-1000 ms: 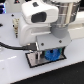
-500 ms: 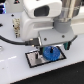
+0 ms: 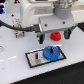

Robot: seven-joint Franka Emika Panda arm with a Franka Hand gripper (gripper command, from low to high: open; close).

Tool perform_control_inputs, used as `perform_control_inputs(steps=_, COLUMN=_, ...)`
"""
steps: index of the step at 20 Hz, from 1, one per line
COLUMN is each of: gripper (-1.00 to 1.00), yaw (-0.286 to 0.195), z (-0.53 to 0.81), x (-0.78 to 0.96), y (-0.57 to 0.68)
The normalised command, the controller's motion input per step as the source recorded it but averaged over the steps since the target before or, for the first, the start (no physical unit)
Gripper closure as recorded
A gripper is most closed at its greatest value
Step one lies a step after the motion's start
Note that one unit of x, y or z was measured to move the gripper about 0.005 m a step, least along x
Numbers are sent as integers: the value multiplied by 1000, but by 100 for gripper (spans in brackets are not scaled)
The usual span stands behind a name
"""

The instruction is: Insert the blue gear onto the right peg, followed by the red gear

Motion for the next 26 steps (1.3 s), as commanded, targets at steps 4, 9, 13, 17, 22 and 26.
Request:
perform_control_inputs(steps=4, gripper=-100, yaw=0, z=-8, x=-558, y=324)
perform_control_inputs(steps=9, gripper=-100, yaw=0, z=-169, x=-441, y=289)
perform_control_inputs(steps=13, gripper=-100, yaw=0, z=-293, x=-221, y=264)
perform_control_inputs(steps=17, gripper=-100, yaw=0, z=-366, x=-104, y=211)
perform_control_inputs(steps=22, gripper=-100, yaw=0, z=-398, x=-82, y=134)
perform_control_inputs(steps=26, gripper=-100, yaw=0, z=-401, x=-61, y=36)
